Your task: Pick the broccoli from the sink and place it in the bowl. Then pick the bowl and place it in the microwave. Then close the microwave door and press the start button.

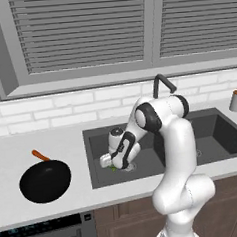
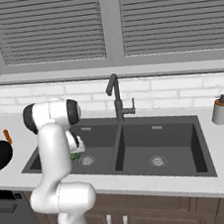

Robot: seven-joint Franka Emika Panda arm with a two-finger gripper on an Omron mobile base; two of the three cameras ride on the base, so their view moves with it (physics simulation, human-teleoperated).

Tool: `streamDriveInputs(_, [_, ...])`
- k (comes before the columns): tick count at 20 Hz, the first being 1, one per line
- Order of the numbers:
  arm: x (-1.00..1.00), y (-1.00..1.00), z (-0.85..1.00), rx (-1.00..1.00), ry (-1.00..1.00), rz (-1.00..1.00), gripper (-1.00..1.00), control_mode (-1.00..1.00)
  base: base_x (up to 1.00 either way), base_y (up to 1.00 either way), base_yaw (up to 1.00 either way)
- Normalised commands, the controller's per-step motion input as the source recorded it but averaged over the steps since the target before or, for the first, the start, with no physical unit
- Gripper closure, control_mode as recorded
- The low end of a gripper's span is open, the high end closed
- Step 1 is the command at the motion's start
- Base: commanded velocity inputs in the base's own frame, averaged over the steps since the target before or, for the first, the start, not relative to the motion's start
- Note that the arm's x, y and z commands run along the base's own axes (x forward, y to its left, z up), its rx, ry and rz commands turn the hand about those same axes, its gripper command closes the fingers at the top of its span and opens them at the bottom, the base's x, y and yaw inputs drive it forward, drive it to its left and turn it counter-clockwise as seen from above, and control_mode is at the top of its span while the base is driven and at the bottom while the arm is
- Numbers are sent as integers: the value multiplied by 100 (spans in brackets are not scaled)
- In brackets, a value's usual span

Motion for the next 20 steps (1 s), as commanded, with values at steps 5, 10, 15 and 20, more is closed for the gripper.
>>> streamDriveInputs(5, [18, 0, -21, 0, 0, 0, -100, -100, 0, 0, 0])
streamDriveInputs(10, [0, 3, -9, 0, 0, 0, -100, -100, 0, 0, 0])
streamDriveInputs(15, [1, 0, -5, 0, 0, 0, -100, -100, 0, 0, 0])
streamDriveInputs(20, [22, 0, 0, 0, 0, 0, -100, -100, 0, 0, 0])
